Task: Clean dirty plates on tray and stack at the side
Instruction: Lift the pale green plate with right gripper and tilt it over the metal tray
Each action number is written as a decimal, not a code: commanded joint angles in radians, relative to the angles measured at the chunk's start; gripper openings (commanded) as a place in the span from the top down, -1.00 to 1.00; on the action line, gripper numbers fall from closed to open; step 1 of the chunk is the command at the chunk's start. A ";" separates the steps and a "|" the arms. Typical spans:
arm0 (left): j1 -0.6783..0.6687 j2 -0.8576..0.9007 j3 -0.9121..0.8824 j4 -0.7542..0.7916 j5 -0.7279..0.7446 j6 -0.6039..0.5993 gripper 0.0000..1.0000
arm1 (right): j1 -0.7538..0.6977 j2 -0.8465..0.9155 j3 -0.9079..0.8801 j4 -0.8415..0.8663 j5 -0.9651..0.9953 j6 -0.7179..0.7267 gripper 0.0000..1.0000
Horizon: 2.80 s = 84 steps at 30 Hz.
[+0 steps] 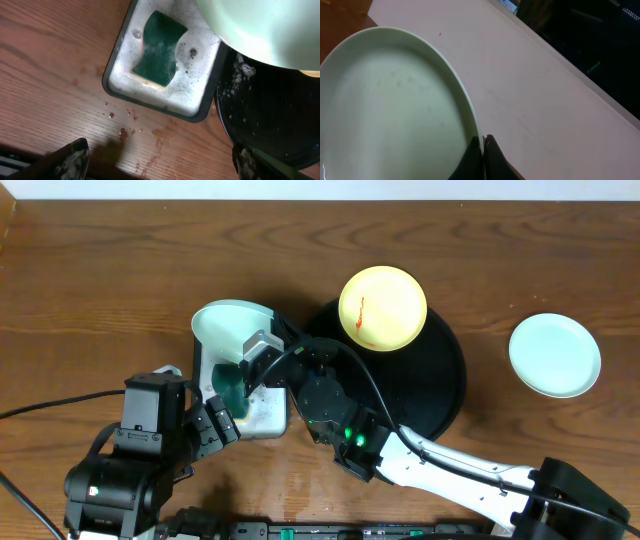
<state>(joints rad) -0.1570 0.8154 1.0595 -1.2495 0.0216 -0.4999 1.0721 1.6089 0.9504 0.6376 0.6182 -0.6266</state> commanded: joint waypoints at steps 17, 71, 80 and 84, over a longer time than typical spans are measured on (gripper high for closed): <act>0.004 0.001 0.017 -0.001 -0.003 -0.002 -0.84 | 0.010 -0.023 0.006 0.007 0.010 -0.011 0.98; 0.004 0.001 0.017 -0.001 -0.003 -0.002 -0.86 | 0.042 -0.019 0.006 0.093 0.121 -0.106 0.98; 0.004 0.001 0.017 -0.001 -0.003 -0.002 -0.86 | 0.050 -0.021 0.006 0.044 0.053 -0.075 0.98; 0.004 0.001 0.017 -0.001 -0.003 -0.002 -0.86 | 0.047 -0.022 0.006 0.104 0.161 0.026 0.98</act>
<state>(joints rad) -0.1570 0.8154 1.0595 -1.2495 0.0216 -0.4999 1.1130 1.5986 0.9466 0.7101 0.7155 -0.7227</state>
